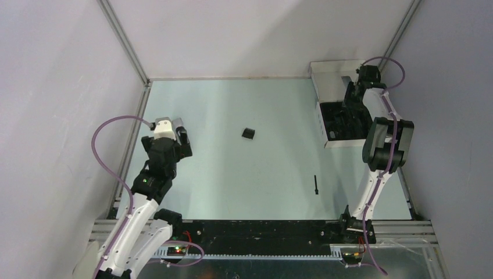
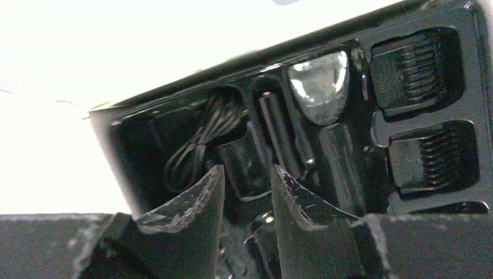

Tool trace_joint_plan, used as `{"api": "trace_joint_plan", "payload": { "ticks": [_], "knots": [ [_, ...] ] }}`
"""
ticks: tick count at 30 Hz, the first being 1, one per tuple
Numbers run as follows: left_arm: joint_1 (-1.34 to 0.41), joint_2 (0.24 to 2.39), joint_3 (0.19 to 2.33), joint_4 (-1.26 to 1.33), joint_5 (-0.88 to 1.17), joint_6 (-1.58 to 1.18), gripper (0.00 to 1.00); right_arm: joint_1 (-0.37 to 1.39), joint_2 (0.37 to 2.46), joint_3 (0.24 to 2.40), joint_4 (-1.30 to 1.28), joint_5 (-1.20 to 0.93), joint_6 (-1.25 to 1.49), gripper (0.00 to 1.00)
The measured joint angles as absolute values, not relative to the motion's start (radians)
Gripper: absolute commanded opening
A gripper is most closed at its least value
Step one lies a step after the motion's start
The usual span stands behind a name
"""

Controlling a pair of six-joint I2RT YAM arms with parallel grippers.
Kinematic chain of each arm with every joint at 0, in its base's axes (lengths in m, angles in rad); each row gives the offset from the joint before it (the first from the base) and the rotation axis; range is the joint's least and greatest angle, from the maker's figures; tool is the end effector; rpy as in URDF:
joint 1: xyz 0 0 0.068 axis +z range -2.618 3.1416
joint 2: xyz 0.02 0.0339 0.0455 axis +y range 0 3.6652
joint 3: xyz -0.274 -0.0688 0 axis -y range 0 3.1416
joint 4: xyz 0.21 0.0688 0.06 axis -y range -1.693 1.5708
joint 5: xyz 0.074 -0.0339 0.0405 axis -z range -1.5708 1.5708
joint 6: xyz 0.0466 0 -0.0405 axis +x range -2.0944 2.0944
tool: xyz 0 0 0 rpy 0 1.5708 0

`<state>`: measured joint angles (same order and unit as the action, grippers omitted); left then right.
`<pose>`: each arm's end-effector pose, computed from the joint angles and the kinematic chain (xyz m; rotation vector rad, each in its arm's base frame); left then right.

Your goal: Sort the hair-cutting tools

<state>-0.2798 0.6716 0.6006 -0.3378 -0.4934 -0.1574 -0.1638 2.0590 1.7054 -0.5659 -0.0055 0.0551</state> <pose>0.1260 -0.0133 0.2832 -0.1982 1.9233 0.1973 0.4336 -0.0714 0.2431 0.2698 2.4760 -0.0388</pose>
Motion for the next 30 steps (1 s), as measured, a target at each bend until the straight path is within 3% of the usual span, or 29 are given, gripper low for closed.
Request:
{"api": "trace_joint_plan", "payload": {
  "ticks": [8,14,22,30],
  "knots": [
    [-0.279,0.670,0.611,-0.368,-0.490,-0.200,1.00,-0.054,1.805,1.666,-0.612,-0.008,0.179,0.63],
    [-0.279,0.702,0.662,-0.431,-0.486,-0.273,1.00,0.087,1.588,1.462,-0.603,-0.010,0.260,0.66],
    [-0.279,0.815,0.723,-0.467,-0.427,-0.349,1.00,0.279,1.568,1.261,-0.638,-0.008,0.328,0.69],
    [-0.279,0.965,0.771,-0.466,-0.314,-0.394,1.00,0.454,1.567,1.193,-0.604,0.001,0.412,0.70]
  ]
}}
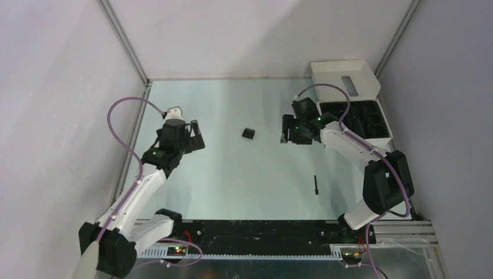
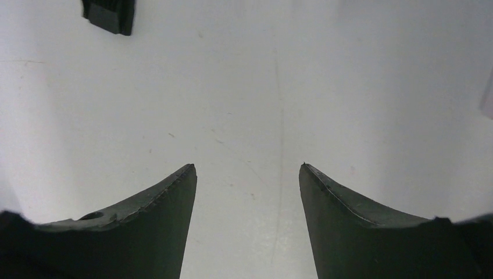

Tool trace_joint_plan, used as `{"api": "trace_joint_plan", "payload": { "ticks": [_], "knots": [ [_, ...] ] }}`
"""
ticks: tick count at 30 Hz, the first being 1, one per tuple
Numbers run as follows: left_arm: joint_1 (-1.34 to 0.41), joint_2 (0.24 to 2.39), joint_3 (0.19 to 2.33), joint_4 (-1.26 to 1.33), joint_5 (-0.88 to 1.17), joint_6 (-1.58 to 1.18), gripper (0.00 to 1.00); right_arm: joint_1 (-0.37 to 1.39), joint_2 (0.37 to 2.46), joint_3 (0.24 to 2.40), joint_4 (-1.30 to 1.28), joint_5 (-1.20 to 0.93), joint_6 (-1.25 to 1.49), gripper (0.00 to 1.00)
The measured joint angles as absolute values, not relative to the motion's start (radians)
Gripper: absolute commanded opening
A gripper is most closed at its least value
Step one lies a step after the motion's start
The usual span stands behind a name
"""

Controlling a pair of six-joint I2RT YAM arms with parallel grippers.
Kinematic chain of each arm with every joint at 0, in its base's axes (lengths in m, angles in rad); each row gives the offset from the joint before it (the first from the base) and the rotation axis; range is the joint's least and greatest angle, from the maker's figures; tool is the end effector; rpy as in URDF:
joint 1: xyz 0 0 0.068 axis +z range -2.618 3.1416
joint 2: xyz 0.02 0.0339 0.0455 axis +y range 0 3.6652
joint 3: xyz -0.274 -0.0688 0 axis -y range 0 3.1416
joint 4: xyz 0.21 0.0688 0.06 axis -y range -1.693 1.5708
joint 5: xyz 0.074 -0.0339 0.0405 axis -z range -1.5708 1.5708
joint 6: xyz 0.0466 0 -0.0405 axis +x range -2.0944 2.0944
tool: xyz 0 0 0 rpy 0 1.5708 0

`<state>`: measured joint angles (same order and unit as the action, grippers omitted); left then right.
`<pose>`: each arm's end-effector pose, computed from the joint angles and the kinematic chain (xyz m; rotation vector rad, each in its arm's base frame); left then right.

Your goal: Sort the hair-cutting tools

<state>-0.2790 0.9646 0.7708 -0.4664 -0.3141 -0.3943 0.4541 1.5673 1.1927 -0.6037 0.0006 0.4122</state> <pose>0.1722 -0.0343 0.2845 -0.2953 2.1737 -0.0268 0.2730 0.1332 0.2665 -0.0539 2.5834 0.3303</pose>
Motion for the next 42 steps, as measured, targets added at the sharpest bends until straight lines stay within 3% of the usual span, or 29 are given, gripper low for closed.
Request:
{"api": "trace_joint_plan", "payload": {
  "ticks": [15,27,34,42],
  "knots": [
    [-0.279,1.052,0.830,-0.505,-0.224,-0.378,1.00,0.644,1.724,1.213,-0.411,0.101,0.552,0.77],
    [-0.281,0.899,0.721,-0.538,-0.257,-0.310,1.00,0.727,2.056,1.564,-0.412,0.235,0.572,0.80],
    [-0.334,0.887,0.699,-0.530,-0.309,-0.278,1.00,0.747,2.172,1.700,-0.421,0.255,0.505,0.79],
    [-0.395,0.882,0.699,-0.518,-0.355,-0.251,1.00,0.730,2.255,1.773,-0.423,0.236,0.377,0.70]
  ]
}}
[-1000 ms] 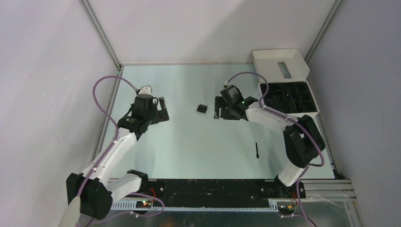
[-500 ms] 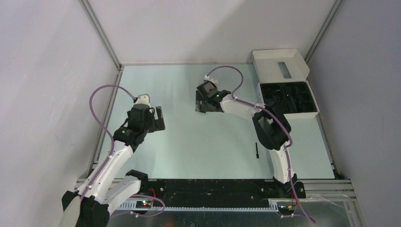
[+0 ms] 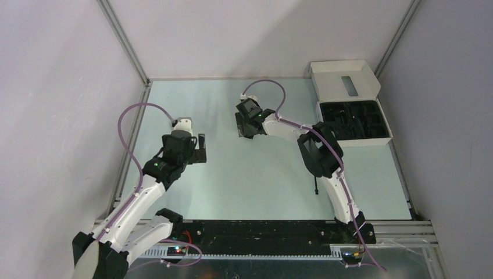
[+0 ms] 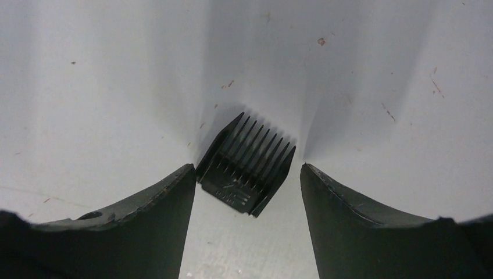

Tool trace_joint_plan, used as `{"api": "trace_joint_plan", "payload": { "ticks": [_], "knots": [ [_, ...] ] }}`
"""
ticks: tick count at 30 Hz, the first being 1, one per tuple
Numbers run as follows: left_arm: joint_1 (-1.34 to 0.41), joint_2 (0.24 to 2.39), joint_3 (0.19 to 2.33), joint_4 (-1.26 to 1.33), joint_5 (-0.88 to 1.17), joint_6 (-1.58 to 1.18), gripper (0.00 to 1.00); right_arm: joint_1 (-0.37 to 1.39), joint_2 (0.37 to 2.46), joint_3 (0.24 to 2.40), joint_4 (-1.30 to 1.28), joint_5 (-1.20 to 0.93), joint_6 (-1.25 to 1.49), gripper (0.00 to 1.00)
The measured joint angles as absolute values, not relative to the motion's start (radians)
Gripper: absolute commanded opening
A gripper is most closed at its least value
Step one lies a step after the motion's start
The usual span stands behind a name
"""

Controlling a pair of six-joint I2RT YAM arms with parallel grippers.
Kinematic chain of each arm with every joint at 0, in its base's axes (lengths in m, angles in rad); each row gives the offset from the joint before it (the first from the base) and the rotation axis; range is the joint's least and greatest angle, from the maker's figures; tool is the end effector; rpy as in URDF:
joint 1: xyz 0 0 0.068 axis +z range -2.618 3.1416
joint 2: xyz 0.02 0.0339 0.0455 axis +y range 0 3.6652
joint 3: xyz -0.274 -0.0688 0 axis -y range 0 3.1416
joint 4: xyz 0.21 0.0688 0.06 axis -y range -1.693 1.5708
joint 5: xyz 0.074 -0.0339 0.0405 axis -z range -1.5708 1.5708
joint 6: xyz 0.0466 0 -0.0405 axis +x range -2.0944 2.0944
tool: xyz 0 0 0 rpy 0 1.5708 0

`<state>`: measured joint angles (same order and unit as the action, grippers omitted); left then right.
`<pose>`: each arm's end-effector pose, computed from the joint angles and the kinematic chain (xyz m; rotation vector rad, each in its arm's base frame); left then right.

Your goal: Sort the hair-cutting tools

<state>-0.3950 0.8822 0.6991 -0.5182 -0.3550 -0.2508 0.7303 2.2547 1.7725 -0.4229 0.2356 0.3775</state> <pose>0.1477 -0.0440 0.2699 -0.0245 2.2209 0.0504 0.3654 0.3126 0.1878 -0.3312 2.4292 0.1989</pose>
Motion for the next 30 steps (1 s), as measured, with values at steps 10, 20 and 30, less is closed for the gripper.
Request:
{"api": "trace_joint_plan", "payload": {
  "ticks": [10,20,30],
  "knots": [
    [-0.412,0.883,0.699,-0.517,-0.364,-0.242,1.00,0.703,2.287,1.807,-0.417,0.219,0.294,0.53],
    [-0.412,0.883,0.699,-0.515,-0.368,-0.235,1.00,0.703,2.129,1.562,-0.384,0.160,0.320,0.42],
    [-0.413,0.880,0.699,-0.514,-0.371,-0.234,1.00,0.754,1.927,1.319,-0.519,0.103,0.448,0.64]
  ]
}}
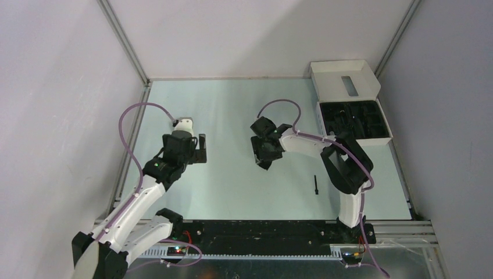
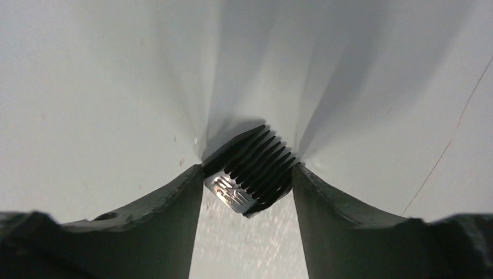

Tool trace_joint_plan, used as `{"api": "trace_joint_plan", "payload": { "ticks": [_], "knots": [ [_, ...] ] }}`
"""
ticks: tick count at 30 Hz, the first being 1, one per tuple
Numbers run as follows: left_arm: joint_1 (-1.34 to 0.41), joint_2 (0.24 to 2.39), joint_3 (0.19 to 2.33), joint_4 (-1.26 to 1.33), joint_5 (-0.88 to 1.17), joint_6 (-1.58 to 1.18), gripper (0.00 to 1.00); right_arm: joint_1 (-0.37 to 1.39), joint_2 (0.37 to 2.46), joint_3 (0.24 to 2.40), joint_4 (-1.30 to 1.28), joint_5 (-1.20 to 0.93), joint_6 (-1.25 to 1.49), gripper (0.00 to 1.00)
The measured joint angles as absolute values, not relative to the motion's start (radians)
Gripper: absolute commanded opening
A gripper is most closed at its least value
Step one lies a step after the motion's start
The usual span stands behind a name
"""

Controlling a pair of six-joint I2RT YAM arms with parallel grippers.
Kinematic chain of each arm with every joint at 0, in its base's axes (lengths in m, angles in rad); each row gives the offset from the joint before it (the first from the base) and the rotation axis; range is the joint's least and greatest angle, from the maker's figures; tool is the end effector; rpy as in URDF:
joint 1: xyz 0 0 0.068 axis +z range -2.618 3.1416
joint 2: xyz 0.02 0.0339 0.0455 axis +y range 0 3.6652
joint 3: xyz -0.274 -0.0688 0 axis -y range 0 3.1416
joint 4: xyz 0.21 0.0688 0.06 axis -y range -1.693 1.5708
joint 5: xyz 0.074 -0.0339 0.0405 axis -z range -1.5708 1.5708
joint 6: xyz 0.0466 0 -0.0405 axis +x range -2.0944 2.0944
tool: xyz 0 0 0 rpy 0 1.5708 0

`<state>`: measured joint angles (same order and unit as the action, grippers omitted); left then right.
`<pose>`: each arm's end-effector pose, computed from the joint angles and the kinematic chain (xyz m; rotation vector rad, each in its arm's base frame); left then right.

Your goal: Sort the hair-cutting tools

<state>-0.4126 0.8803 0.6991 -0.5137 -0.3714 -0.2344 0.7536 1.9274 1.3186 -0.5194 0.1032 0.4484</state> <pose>0.1470 -0.0459 0.2707 0.0030 2.2109 0.0644 0.2759 0.2523 0.1906 -0.3808 2.6834 0.2293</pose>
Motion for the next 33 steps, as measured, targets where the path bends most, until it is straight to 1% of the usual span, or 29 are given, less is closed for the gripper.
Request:
{"api": "trace_joint_plan", "payload": {
  "ticks": [3,8,17,23,33],
  "knots": [
    [-0.413,0.877,0.699,-0.514,-0.372,-0.234,1.00,0.770,1.899,1.304,-0.575,0.080,0.453,0.70],
    [-0.413,0.870,0.699,-0.514,-0.372,-0.234,1.00,0.770,1.843,1.289,-0.620,0.064,0.432,0.72],
    [-0.413,0.870,0.699,-0.514,-0.372,-0.234,1.00,0.788,1.816,1.212,-0.634,0.033,0.397,0.71],
    [-0.413,0.869,0.699,-0.514,-0.374,-0.234,1.00,0.827,1.821,1.206,-0.627,0.017,0.392,0.71],
    [-0.413,0.862,0.699,-0.515,-0.395,-0.234,1.00,0.871,1.866,1.221,-0.513,-0.063,0.429,0.71]
  ]
}}
